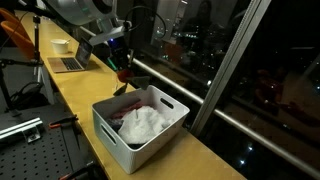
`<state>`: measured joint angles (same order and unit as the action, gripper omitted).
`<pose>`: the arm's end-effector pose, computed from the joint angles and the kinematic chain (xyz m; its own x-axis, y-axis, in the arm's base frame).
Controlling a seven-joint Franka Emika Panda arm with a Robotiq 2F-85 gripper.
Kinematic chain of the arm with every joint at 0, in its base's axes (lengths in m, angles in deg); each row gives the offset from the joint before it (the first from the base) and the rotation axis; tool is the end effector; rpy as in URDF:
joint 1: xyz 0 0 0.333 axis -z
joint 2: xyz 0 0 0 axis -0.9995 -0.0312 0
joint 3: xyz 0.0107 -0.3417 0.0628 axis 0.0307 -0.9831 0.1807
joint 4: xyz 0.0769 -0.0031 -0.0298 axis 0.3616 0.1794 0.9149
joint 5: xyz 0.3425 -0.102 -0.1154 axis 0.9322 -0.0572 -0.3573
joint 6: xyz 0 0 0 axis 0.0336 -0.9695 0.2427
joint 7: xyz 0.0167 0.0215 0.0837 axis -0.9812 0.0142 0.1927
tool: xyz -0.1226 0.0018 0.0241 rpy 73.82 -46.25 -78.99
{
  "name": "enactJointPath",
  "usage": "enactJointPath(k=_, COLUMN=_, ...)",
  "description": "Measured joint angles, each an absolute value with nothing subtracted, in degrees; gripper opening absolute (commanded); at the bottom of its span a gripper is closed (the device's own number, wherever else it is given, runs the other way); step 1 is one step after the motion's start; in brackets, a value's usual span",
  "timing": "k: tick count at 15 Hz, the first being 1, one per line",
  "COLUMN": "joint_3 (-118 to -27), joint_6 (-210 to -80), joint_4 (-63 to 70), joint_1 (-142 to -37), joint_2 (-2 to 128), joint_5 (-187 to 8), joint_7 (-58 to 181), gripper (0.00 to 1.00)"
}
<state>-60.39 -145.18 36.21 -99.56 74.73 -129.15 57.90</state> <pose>0.5238 0.1650 0.3895 0.6785 0.7335 -0.0388 0.6441 -0.5687 0.5116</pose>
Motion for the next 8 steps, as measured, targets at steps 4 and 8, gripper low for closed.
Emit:
enactJointPath(k=4, joint_3=-63.8, joint_6=-147.9, joint_4=40.9, joint_1=-94.1, joint_2=81.8, joint_5=-128.3, joint_7=58.0, gripper=0.35)
enactJointPath(k=8, joint_3=-65.6, joint_6=-151.1, joint_4=42.4, joint_1=-91.0, joint_2=82.7, joint_5=-128.1, joint_7=58.7, gripper=0.57)
